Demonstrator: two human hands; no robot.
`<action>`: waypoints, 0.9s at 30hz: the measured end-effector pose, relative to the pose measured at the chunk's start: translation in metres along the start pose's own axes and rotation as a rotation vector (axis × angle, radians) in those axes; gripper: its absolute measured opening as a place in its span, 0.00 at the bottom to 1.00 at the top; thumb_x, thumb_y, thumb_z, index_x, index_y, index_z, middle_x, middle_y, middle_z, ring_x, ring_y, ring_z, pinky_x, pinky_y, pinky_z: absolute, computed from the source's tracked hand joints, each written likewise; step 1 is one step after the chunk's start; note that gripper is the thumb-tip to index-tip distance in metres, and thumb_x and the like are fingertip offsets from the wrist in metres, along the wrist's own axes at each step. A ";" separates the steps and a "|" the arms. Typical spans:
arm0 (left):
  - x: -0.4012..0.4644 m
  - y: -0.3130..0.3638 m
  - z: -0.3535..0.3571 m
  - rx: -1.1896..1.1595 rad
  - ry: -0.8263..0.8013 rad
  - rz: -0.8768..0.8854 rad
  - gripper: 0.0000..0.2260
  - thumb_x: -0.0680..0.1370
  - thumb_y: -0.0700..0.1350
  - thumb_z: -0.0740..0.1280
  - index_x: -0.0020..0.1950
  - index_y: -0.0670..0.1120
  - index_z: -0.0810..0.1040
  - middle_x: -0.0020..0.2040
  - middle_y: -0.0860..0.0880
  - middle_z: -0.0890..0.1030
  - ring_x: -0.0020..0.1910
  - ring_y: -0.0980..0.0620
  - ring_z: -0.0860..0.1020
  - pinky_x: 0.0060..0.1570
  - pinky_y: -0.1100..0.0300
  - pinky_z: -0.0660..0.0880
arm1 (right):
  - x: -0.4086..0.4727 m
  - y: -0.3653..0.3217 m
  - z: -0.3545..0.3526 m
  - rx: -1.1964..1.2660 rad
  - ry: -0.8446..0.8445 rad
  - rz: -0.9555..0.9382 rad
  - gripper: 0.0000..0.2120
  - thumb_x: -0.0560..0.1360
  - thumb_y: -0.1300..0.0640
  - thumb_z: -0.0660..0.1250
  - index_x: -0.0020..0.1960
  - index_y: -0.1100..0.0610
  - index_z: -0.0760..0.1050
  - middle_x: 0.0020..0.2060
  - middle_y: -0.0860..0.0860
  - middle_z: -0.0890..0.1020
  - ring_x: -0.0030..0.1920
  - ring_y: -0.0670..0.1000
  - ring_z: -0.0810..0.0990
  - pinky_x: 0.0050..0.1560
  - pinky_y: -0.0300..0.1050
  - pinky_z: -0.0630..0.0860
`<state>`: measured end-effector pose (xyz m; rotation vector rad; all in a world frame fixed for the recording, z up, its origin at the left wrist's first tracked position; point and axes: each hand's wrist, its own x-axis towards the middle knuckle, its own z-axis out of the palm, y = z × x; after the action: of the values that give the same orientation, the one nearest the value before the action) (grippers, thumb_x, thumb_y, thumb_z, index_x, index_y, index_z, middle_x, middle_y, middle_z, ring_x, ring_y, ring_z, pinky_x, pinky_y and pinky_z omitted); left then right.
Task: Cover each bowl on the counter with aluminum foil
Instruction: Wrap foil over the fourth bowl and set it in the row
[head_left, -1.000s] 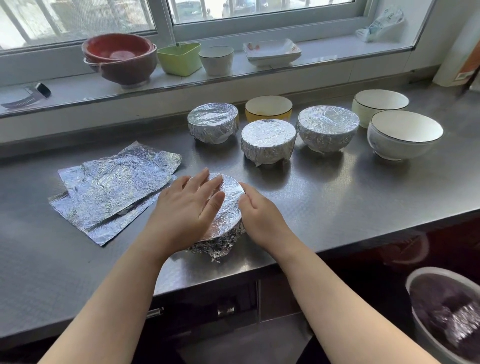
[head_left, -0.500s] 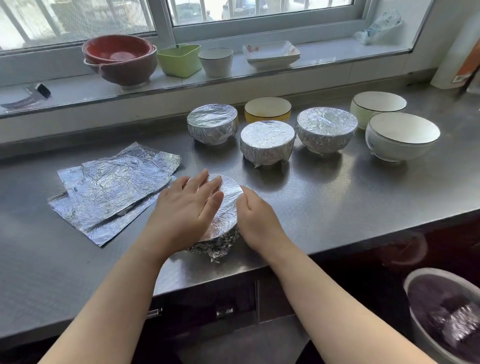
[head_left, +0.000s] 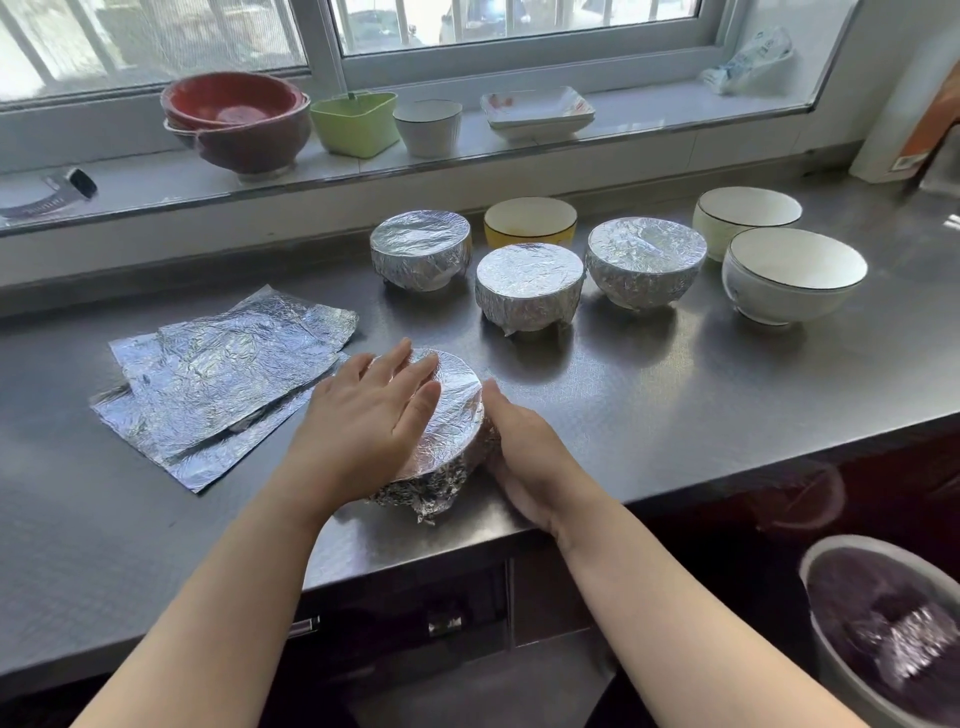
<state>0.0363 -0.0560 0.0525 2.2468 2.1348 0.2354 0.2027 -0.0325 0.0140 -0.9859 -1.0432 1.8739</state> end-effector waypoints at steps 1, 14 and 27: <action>0.000 0.000 0.000 0.006 -0.001 0.002 0.37 0.72 0.69 0.31 0.78 0.62 0.56 0.79 0.56 0.55 0.76 0.48 0.55 0.72 0.46 0.57 | 0.001 -0.001 -0.004 -0.001 0.004 0.019 0.21 0.85 0.49 0.51 0.61 0.62 0.77 0.49 0.52 0.85 0.51 0.49 0.83 0.53 0.42 0.78; -0.003 0.020 0.004 0.005 0.011 -0.176 0.24 0.81 0.61 0.44 0.77 0.61 0.56 0.80 0.54 0.54 0.77 0.44 0.54 0.73 0.44 0.55 | -0.046 -0.020 0.016 -0.891 0.330 -0.521 0.19 0.82 0.60 0.60 0.72 0.60 0.70 0.67 0.52 0.76 0.67 0.49 0.73 0.63 0.32 0.63; -0.002 0.029 0.004 -0.007 0.004 -0.274 0.24 0.82 0.59 0.45 0.78 0.58 0.56 0.80 0.51 0.54 0.77 0.41 0.53 0.72 0.42 0.54 | -0.025 -0.017 0.033 -1.172 0.225 -0.341 0.26 0.83 0.58 0.52 0.78 0.62 0.52 0.79 0.57 0.54 0.78 0.52 0.54 0.73 0.40 0.53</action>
<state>0.0657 -0.0589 0.0521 1.9201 2.4040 0.2365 0.1883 -0.0585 0.0474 -1.4511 -2.0532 0.7360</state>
